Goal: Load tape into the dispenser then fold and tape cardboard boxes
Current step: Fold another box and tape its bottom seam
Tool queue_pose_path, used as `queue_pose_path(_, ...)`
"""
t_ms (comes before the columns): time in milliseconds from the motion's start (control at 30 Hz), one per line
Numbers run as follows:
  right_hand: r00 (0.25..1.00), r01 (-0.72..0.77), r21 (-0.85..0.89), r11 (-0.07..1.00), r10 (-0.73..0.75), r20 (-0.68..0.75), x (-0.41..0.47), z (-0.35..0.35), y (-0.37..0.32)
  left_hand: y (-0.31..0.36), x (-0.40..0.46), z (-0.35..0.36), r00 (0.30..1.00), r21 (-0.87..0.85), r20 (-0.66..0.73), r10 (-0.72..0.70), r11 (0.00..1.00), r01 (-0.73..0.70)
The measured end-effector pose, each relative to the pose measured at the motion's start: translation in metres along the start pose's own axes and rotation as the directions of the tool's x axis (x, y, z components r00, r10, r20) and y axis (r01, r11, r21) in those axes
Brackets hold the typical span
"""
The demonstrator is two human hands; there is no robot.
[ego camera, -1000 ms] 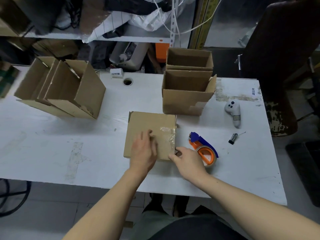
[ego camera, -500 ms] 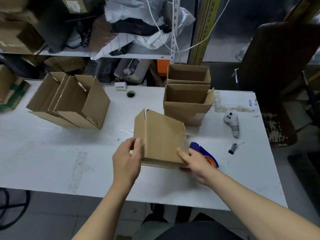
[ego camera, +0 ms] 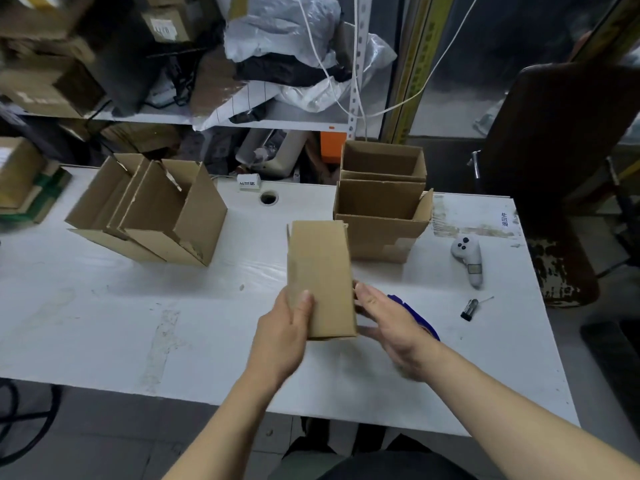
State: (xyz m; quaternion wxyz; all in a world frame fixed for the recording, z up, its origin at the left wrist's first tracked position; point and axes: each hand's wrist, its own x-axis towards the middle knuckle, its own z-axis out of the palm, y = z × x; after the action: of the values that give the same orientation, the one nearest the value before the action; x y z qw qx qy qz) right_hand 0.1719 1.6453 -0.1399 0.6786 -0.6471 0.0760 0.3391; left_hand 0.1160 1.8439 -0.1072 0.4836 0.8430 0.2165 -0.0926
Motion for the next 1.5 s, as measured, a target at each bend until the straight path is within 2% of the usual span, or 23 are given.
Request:
queue_pose_path(67, 0.995, -0.003, 0.127, 0.992, -0.009, 0.095, -0.004, 0.004, -0.006, 0.008, -0.011, 0.02, 0.988, 0.151, -0.06, 0.139, 0.98, -0.129)
queue_pose_path(133, 0.994, -0.028, 0.191, 0.981, 0.008, 0.106, -0.002, -0.001, -0.009, 0.014, -0.017, 0.029, 0.98, 0.226, -0.066, 0.189, 0.959, -0.169)
queue_pose_path(233, 0.985, -0.128, 0.334, 0.934, 0.081, 0.151, -0.001, -0.023, -0.01, 0.014, -0.005, 0.01, 0.981, 0.09, -0.162, 0.11, 0.991, -0.096)
queue_pose_path(300, 0.972, -0.175, 0.391, 0.904, 0.095, 0.215, -0.003, -0.038, -0.008, 0.008, 0.007, -0.012, 0.979, 0.087, -0.196, -0.049, 0.994, 0.068)
queue_pose_path(333, 0.96, -0.196, 0.402, 0.895, 0.091, 0.266, -0.005, -0.043, -0.007, 0.006, 0.013, -0.023, 0.982, 0.05, -0.143, -0.127, 0.99, 0.135)
queue_pose_path(367, 0.947, -0.206, 0.399, 0.893, 0.08, 0.31, -0.005, -0.048, -0.005, 0.002, 0.018, -0.033, 0.981, -0.047, -0.027, -0.192, 0.981, 0.19)
queue_pose_path(433, 0.932, -0.209, 0.375, 0.903, 0.067, 0.357, -0.003, -0.051, -0.004, -0.006, 0.024, -0.046, 0.943, -0.295, 0.263, -0.203, 0.914, 0.279)
queue_pose_path(467, 0.937, -0.207, 0.341, 0.917, 0.085, 0.34, -0.001, -0.05, -0.004, -0.01, 0.026, -0.051, 0.935, -0.35, 0.308, -0.175, 0.893, 0.283)
queue_pose_path(500, 0.952, -0.176, 0.269, 0.947, 0.095, 0.29, 0.003, -0.049, -0.002, -0.015, 0.029, -0.053, 0.951, -0.347, 0.26, -0.164, 0.904, 0.251)
queue_pose_path(567, 0.996, -0.042, -0.039, 0.998, 0.045, 0.074, 0.012, -0.043, -0.001, -0.023, 0.033, -0.051, 0.983, -0.266, 0.072, -0.169, 0.947, 0.182)
queue_pose_path(633, 0.993, 0.043, -0.334, 0.941, -0.078, -0.09, 0.016, -0.034, -0.008, -0.021, 0.036, -0.042, 0.985, -0.185, -0.101, -0.139, 0.976, 0.118)
queue_pose_path(667, 0.989, 0.071, -0.365, 0.928, -0.113, -0.096, 0.017, -0.032, -0.012, -0.018, 0.036, -0.036, 0.982, -0.163, -0.159, -0.104, 0.983, 0.078)
queue_pose_path(767, 0.997, 0.077, -0.257, 0.963, -0.072, 0.027, 0.021, -0.036, -0.019, -0.014, 0.038, -0.017, 0.97, -0.102, -0.24, 0.047, 0.992, -0.074)
queue_pose_path(800, 0.997, 0.069, -0.29, 0.955, -0.07, 0.006, 0.024, -0.039, -0.02, -0.013, 0.042, -0.013, 0.964, -0.083, -0.25, 0.093, 0.99, -0.117)
queue_pose_path(900, 0.956, 0.112, -0.387, 0.915, -0.205, -0.209, 0.033, -0.048, -0.016, -0.014, 0.057, -0.001, 0.966, 0.02, -0.194, 0.169, 0.986, -0.168)
queue_pose_path(1000, 0.894, 0.101, -0.414, 0.905, -0.266, -0.362, 0.032, -0.062, -0.017, -0.011, 0.07, 0.013, 0.977, 0.081, -0.099, 0.188, 0.98, -0.18)
queue_pose_path(1100, 0.854, 0.082, -0.521, 0.849, -0.33, -0.403, 0.032, -0.083, -0.01, -0.008, 0.086, 0.025, 0.98, 0.119, -0.034, 0.197, 0.974, -0.192)
queue_pose_path(1233, 0.83, 0.03, -0.461, 0.887, -0.278, -0.483, 0.042, -0.095, -0.005, 0.001, 0.108, 0.039, 0.977, 0.156, 0.046, 0.209, 0.964, -0.214)
queue_pose_path(1400, 0.873, -0.141, -0.548, 0.825, -0.158, -0.462, 0.066, -0.118, -0.003, 0.005, 0.132, 0.054, 0.976, 0.182, 0.138, 0.168, 0.964, -0.192)
queue_pose_path(1500, 0.868, -0.2, -0.587, 0.784, -0.135, -0.477, 0.075, -0.128, -0.007, 0.009, 0.141, 0.062, 0.976, 0.215, 0.171, 0.136, 0.961, -0.172)
